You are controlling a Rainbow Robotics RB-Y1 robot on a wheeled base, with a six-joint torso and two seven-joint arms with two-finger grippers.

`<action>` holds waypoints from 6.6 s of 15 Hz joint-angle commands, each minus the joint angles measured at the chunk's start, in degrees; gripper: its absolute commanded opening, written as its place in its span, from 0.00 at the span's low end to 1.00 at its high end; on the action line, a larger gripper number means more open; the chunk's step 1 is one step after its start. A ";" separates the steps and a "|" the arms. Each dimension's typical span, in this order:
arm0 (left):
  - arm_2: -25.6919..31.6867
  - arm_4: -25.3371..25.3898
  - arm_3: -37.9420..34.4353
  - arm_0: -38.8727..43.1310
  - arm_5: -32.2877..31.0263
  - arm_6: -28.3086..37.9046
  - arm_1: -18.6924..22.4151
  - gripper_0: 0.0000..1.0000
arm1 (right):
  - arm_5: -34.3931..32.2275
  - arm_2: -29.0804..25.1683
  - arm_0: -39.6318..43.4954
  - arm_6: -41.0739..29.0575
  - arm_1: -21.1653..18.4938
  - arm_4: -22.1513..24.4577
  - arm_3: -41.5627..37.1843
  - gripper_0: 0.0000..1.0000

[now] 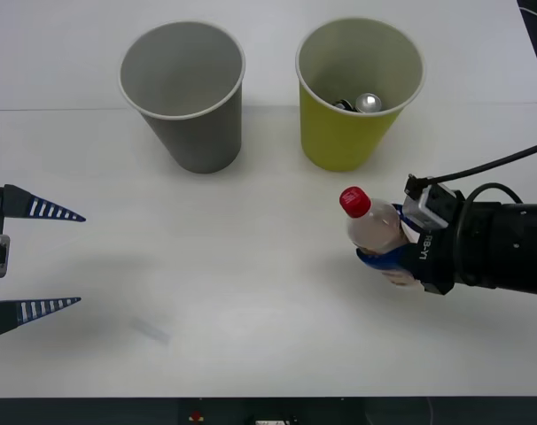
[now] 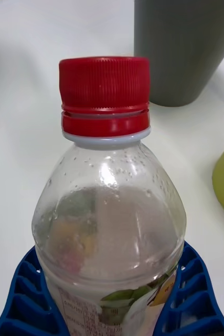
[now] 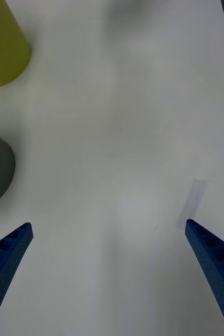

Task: Put the can into the green bin and the plastic bottle into the gray bin

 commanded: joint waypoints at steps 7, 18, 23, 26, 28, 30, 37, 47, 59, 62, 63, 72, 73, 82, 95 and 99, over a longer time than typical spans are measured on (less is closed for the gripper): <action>0.00 0.00 0.00 0.00 0.00 0.00 0.00 1.00 | -6.57 2.23 -8.70 -19.80 -3.69 7.37 -9.19 0.00; 0.00 0.00 0.00 0.00 0.00 0.00 0.00 1.00 | -6.57 14.71 -26.72 -37.20 -14.94 5.88 -6.38 0.00; 0.00 0.00 0.00 0.00 0.00 0.00 0.00 1.00 | -6.57 17.17 -38.76 -37.20 -12.30 2.98 2.76 0.00; 0.00 0.00 0.00 0.00 0.00 0.00 0.00 1.00 | -6.57 19.10 -45.61 -37.29 -10.63 3.16 8.91 0.00; 0.00 0.00 0.00 0.00 0.00 0.00 0.00 1.00 | -6.57 19.98 -49.57 -37.20 -9.05 3.33 13.22 0.00; 0.00 0.00 0.00 0.00 0.00 0.00 0.00 1.00 | -6.57 20.77 -53.96 -37.29 -6.85 4.21 17.79 0.00; 0.00 0.00 0.00 0.00 0.00 0.00 0.00 1.00 | -6.57 22.18 -67.59 -37.29 1.94 10.19 34.14 0.00; 0.00 0.00 0.00 0.00 0.00 0.00 0.00 1.00 | 1.95 23.32 -79.72 -32.55 10.55 15.11 56.81 0.00; 0.00 0.00 0.00 0.00 0.00 0.00 0.00 1.00 | 23.31 32.90 -91.84 -29.21 15.82 12.12 86.79 0.00; 0.00 0.00 0.00 0.00 0.00 0.00 0.00 1.00 | 26.30 35.62 -92.55 -28.94 16.26 10.19 89.16 0.00; 0.00 0.00 0.00 0.00 0.00 0.00 0.00 1.00 | 26.30 35.89 -92.55 -29.12 16.35 10.10 89.16 0.00; 0.00 0.00 0.00 0.00 0.00 0.00 0.00 1.00 | 26.30 36.59 -92.55 -29.03 16.35 9.57 89.16 0.09; 0.00 0.00 0.00 0.00 0.00 0.00 0.00 1.00 | 25.77 36.77 -92.55 -29.03 16.35 9.75 89.16 0.26; 0.00 0.00 0.00 0.00 0.00 0.00 0.00 1.00 | 24.19 36.94 -92.55 -28.15 16.26 10.01 89.16 1.00; 0.00 0.00 0.00 0.00 0.00 0.00 0.00 1.00 | 8.28 31.23 -84.37 -29.12 10.64 14.41 67.71 1.00; 0.00 0.00 0.00 0.00 0.00 0.00 0.00 1.00 | -0.42 22.79 -71.28 -26.04 10.73 19.77 47.94 1.00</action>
